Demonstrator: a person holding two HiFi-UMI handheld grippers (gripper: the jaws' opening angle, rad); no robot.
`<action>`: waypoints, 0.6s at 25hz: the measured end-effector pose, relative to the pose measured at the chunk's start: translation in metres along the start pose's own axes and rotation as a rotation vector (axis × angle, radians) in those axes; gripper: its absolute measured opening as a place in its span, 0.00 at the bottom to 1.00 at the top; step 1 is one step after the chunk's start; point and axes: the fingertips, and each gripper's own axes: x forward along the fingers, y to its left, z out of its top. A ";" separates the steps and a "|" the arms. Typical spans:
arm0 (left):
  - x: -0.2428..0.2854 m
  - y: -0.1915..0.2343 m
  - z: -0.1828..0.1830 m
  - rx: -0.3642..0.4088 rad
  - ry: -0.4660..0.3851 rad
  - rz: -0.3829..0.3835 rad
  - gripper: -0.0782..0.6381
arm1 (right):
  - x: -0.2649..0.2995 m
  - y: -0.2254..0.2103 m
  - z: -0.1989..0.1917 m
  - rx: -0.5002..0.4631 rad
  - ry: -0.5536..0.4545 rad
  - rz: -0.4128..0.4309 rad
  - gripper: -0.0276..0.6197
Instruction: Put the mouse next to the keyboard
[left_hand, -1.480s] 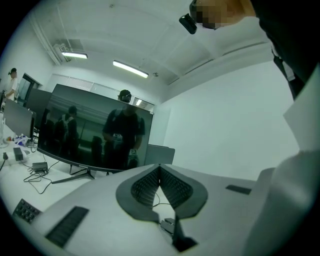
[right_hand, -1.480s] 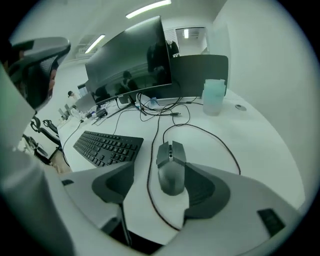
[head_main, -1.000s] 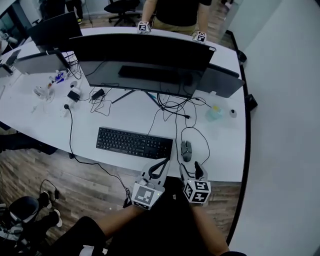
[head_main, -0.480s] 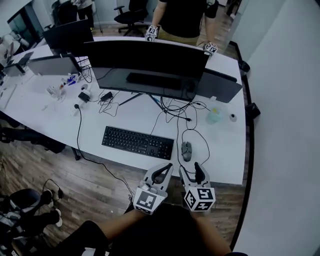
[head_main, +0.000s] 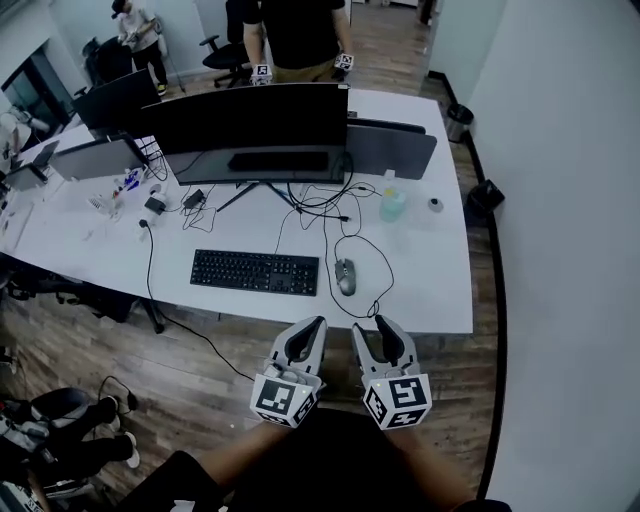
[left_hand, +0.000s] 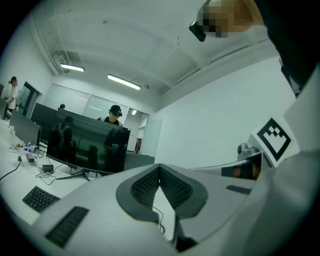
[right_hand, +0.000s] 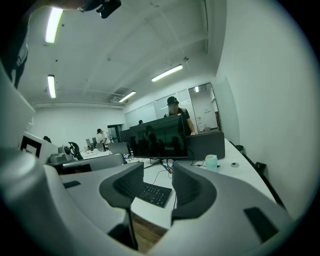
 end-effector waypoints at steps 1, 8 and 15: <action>-0.004 -0.011 0.001 0.004 -0.005 -0.005 0.11 | -0.011 -0.001 0.004 -0.002 -0.013 -0.002 0.33; -0.036 -0.084 0.000 0.038 0.020 -0.056 0.11 | -0.087 0.001 0.019 -0.033 -0.096 -0.019 0.12; -0.078 -0.124 0.005 0.068 0.044 -0.046 0.11 | -0.139 0.025 0.007 -0.014 -0.144 0.028 0.09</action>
